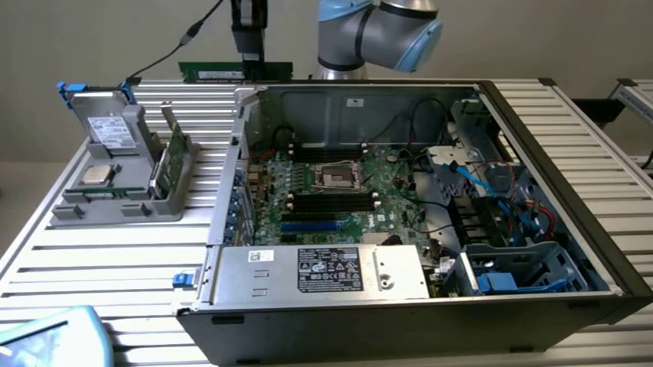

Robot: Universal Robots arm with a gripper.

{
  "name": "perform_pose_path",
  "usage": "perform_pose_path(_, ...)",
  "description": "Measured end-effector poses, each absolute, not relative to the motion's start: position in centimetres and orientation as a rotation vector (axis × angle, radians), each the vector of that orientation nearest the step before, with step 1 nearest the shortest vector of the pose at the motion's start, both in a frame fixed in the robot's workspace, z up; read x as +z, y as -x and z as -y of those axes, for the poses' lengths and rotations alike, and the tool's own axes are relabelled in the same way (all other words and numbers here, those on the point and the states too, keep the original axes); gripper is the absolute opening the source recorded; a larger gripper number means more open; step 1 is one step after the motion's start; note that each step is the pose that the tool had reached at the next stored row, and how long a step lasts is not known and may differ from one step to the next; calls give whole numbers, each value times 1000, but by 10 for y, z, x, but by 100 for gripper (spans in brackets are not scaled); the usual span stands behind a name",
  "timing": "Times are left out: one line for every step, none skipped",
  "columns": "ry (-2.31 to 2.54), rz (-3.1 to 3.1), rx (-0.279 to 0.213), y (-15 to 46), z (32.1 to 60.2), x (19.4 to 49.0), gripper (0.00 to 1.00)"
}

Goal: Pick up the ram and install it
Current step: 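Pick up the ram and move it above insertion slot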

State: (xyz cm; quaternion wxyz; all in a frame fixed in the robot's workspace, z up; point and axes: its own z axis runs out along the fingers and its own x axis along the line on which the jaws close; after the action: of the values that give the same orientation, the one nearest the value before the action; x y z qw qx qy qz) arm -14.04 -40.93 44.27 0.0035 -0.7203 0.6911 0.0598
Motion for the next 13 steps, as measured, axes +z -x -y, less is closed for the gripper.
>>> perform_pose_path(2257, -2166, 188, 136, 409, 443, 14)
perform_pose_path(2257, -2166, 189, 131, 410, 443, 14)
perform_pose_path(2257, -2165, 189, 127, 410, 444, 14)
perform_pose_path(2257, -2165, 189, 122, 410, 444, 14)
perform_pose_path(2256, -2165, 190, 117, 410, 444, 14)
perform_pose_path(2256, -2165, 190, 113, 410, 444, 14)
perform_pose_path(2256, -2164, 191, 108, 410, 444, 14)
perform_pose_path(2256, -2164, 191, 104, 410, 444, 14)
perform_pose_path(2256, -2164, 191, 99, 410, 445, 14)
perform_pose_path(2256, -2164, 192, 95, 410, 445, 14)
perform_pose_path(2255, -2164, 192, 90, 410, 445, 14)
perform_pose_path(2255, -2163, 193, 86, 410, 445, 14)
perform_pose_path(2255, -2163, 193, 81, 411, 446, 14)
